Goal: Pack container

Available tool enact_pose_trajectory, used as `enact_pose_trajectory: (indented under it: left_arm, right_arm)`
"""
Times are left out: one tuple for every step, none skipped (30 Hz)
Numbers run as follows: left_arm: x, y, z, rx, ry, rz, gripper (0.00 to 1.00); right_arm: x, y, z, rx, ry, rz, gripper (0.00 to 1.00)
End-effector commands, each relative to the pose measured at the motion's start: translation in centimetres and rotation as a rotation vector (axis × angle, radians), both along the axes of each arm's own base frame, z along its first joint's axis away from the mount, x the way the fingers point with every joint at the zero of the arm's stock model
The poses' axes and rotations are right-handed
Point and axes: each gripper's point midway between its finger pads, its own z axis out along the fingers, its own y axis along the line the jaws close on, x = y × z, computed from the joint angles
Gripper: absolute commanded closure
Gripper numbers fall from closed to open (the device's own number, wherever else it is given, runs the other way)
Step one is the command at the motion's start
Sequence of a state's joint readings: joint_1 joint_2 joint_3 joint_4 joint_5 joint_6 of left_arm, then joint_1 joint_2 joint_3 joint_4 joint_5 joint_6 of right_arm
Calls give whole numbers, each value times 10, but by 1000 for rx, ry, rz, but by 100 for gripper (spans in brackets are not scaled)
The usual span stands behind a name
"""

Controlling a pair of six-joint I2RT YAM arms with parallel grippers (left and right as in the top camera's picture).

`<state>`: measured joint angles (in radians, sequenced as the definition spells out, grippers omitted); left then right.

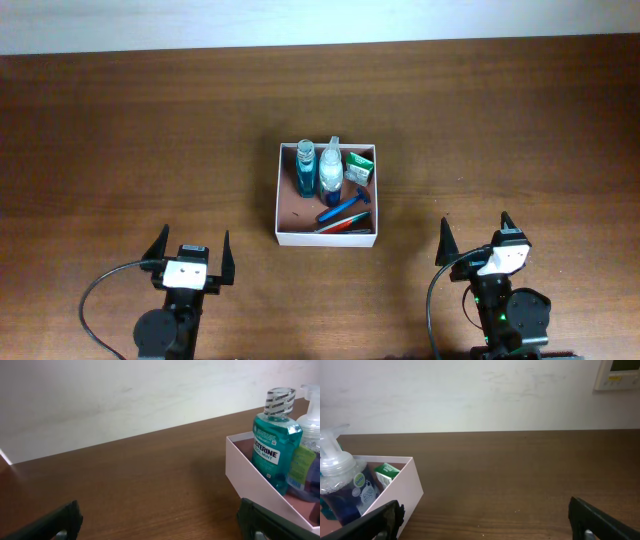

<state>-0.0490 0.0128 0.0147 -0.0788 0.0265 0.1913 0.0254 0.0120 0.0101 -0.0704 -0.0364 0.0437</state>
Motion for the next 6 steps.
enact_pose_trajectory:
  left_arm:
    - [0,0,-2,15,0,-5,1]
    - [0,0,-2,15,-1,-6,1]
    - [0,0,-2,15,0,-6,1]
    - [0,0,-2,15,-1,-6,1]
    - [0,0,-2,15,0,-6,1]
    - [0,0,-2,15,-1,-6,1]
  right_arm:
    - [0,1,-1,-5,0,11,2]
    - [0,1,-1,-5,0,11,2]
    - [0,1,-1,-5,0,11,2]
    - [0,1,-1,-5,0,11,2]
    - [0,1,-1,-5,0,11,2]
    - [0,1,-1,-5,0,11,2]
